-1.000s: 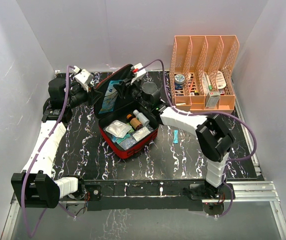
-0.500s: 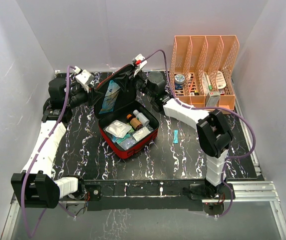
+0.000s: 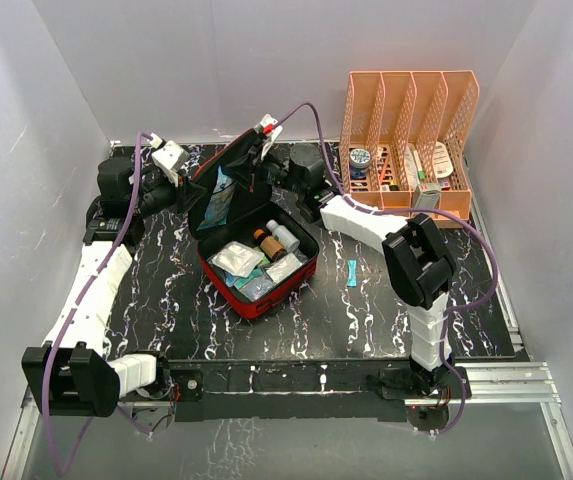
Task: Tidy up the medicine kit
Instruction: Place the medical item at the medicine pouch, then pick up the scissors from the center of the board.
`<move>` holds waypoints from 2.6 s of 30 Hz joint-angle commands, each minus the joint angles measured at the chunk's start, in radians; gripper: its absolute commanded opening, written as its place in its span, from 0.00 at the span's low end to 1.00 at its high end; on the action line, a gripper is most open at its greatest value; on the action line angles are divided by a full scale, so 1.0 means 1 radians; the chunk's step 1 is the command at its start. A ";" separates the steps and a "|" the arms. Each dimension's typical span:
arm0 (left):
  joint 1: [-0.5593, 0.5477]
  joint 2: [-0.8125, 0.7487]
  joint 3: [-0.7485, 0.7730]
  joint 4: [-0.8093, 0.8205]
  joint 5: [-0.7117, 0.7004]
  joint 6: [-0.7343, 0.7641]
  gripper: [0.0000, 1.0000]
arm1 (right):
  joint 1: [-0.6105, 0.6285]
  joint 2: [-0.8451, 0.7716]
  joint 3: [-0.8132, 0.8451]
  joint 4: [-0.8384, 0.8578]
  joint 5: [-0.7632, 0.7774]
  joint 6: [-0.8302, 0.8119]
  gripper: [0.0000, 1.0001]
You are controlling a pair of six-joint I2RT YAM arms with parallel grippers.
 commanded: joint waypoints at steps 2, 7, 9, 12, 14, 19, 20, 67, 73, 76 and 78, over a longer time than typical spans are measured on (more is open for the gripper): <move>-0.028 -0.023 0.033 -0.038 0.075 0.001 0.00 | 0.042 -0.017 0.004 0.023 -0.052 0.017 0.00; -0.029 -0.011 0.038 -0.030 0.077 -0.005 0.00 | 0.085 -0.010 -0.003 0.024 -0.041 0.025 0.00; -0.029 -0.008 0.037 -0.027 0.076 -0.005 0.00 | 0.112 0.000 0.001 0.022 -0.033 0.026 0.00; -0.029 -0.006 0.041 -0.031 0.071 -0.003 0.00 | 0.146 0.015 0.011 0.018 -0.032 0.030 0.00; -0.029 -0.007 0.041 -0.033 0.069 0.001 0.00 | 0.165 0.018 0.012 0.009 -0.034 0.033 0.00; -0.029 -0.011 0.035 -0.032 0.067 0.001 0.00 | 0.205 0.009 -0.013 -0.030 -0.056 0.029 0.00; -0.029 -0.012 0.035 -0.030 0.066 0.000 0.00 | 0.212 0.005 -0.021 -0.039 -0.056 0.028 0.00; -0.033 -0.041 0.024 -0.136 0.056 0.051 0.00 | -0.269 -0.762 -0.403 -1.570 0.906 0.545 0.59; -0.033 -0.037 0.024 -0.130 0.057 0.049 0.00 | -0.466 -0.777 -0.525 -1.555 0.766 0.380 0.56; -0.034 -0.039 0.023 -0.130 0.057 0.048 0.00 | -0.545 -0.751 -0.560 -1.552 0.723 0.302 0.55; -0.033 -0.041 0.021 -0.130 0.057 0.048 0.00 | -0.585 -0.739 -0.571 -1.542 0.719 0.262 0.55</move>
